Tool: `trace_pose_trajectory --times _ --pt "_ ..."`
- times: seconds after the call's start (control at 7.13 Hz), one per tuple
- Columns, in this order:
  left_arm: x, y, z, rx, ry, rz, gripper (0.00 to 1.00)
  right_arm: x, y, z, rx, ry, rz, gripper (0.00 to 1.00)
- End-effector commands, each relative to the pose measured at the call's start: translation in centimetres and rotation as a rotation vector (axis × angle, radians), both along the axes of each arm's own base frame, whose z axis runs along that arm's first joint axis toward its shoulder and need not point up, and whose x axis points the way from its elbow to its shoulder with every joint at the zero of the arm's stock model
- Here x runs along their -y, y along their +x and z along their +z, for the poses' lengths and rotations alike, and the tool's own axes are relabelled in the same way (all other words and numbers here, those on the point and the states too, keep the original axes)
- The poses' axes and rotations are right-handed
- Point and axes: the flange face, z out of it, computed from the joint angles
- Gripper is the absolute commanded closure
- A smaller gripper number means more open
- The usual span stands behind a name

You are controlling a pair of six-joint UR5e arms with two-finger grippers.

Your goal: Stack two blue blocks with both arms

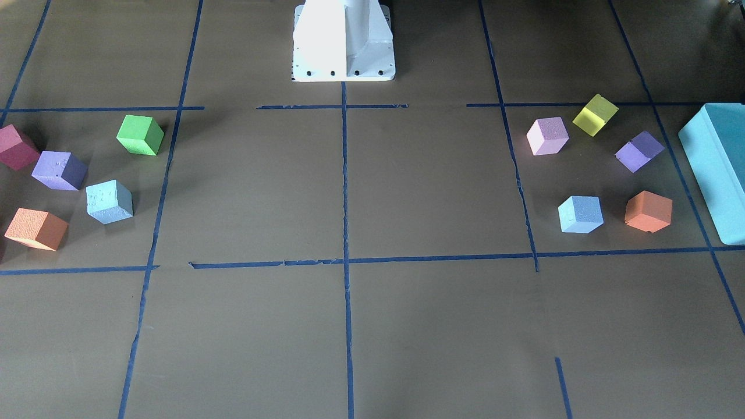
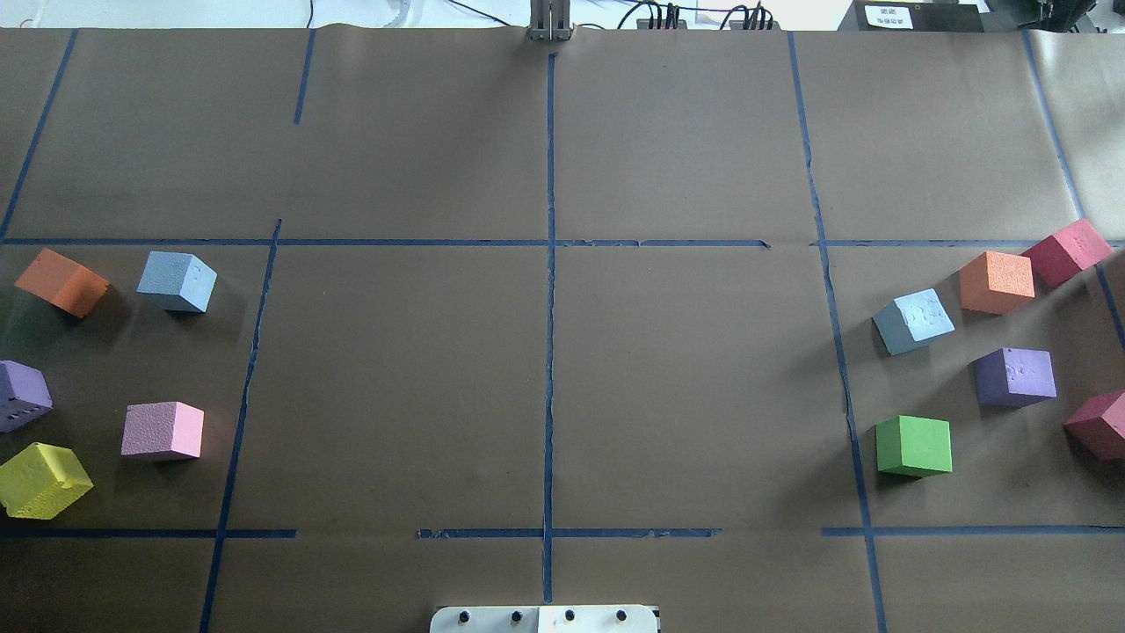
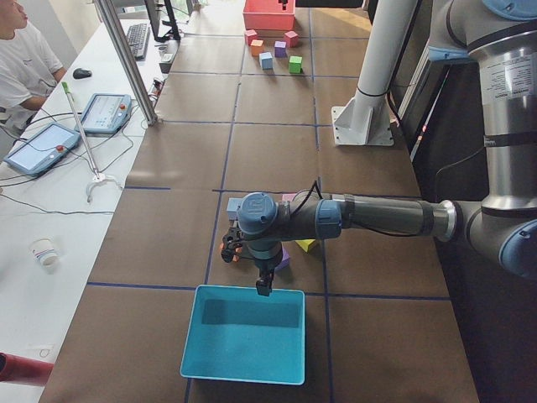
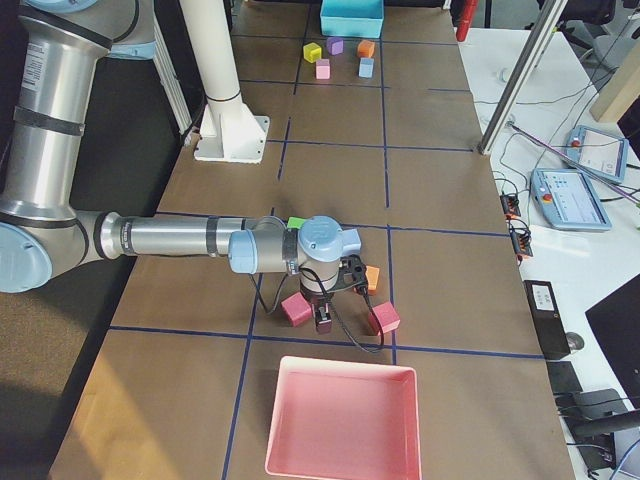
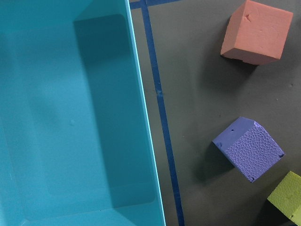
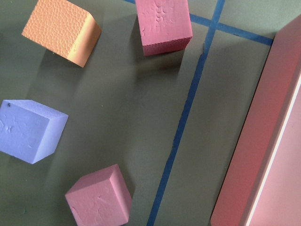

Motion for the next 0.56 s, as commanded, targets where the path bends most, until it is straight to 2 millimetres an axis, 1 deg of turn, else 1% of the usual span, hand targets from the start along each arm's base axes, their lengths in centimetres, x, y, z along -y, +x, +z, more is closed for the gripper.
trace_pose_trajectory --times 0.0,0.14,0.28,0.42 --pt "0.0 0.0 -0.2 0.000 0.005 0.001 0.00 1.1 -1.4 -1.4 0.013 0.033 -0.030 0.00" --pt "0.0 0.0 -0.1 -0.002 0.003 0.000 0.00 2.6 -3.7 -3.0 0.050 0.060 -0.075 0.00" --pt "-0.1 0.0 -0.1 0.000 0.002 0.001 0.00 6.0 -5.6 -7.0 0.105 0.092 -0.062 0.00" --pt "0.0 0.0 -0.1 -0.002 0.003 0.000 0.00 8.5 -10.0 -10.1 0.115 0.028 -0.022 0.01"
